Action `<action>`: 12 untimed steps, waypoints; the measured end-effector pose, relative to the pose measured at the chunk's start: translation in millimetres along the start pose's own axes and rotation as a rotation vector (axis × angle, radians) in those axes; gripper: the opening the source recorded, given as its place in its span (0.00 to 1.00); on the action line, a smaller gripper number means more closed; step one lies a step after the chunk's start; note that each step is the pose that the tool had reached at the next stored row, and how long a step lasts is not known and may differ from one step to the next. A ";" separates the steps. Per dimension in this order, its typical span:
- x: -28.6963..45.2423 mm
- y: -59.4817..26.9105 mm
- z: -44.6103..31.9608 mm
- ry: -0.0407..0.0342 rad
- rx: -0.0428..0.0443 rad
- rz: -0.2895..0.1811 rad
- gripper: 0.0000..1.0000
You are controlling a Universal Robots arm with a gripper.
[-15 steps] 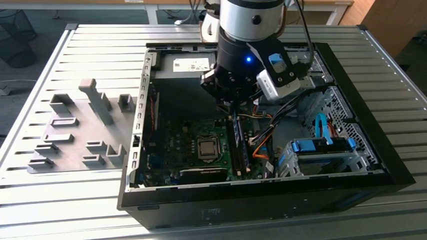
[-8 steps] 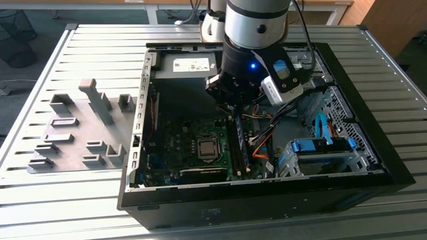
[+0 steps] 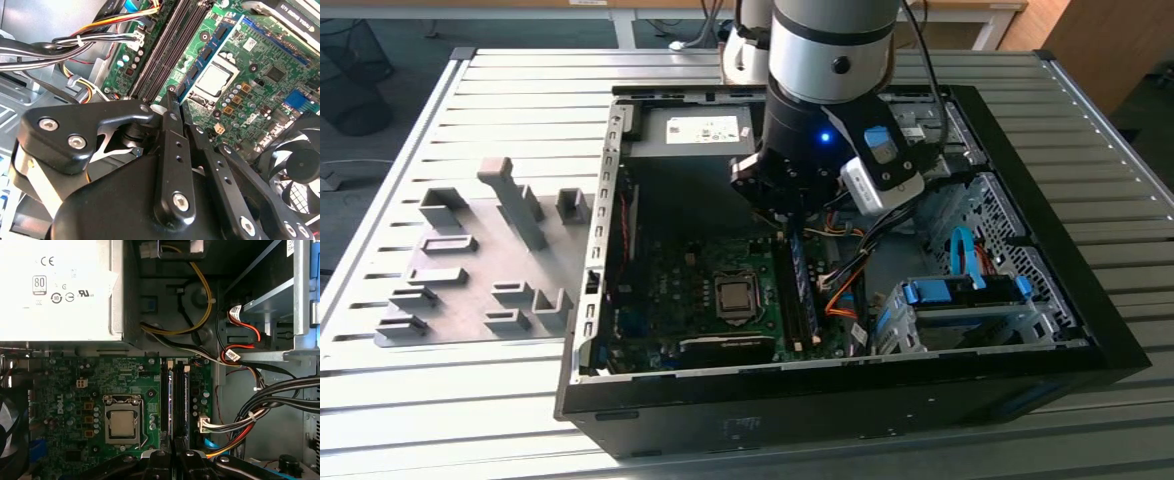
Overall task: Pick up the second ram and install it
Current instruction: 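Insert the second ram into the second slot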
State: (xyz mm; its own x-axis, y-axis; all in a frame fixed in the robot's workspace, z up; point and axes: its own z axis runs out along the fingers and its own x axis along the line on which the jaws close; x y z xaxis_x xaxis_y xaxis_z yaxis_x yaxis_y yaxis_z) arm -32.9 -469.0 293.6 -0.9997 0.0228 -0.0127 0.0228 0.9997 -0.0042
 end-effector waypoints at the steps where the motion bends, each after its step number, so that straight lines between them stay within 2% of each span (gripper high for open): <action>1: 0.0 0.0 0.0 0.0000 0.0001 0.000 0.14; 4: 0.0 -0.7 1.1 -0.0001 -0.0003 0.000 0.14; 12: -0.2 -1.0 15.1 0.0003 0.0000 -0.001 0.14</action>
State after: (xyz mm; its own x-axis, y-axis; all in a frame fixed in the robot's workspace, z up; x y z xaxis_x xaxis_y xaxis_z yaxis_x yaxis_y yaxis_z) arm -32.6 -470.1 278.5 -0.9997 0.0219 -0.0123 0.0220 0.9997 -0.0042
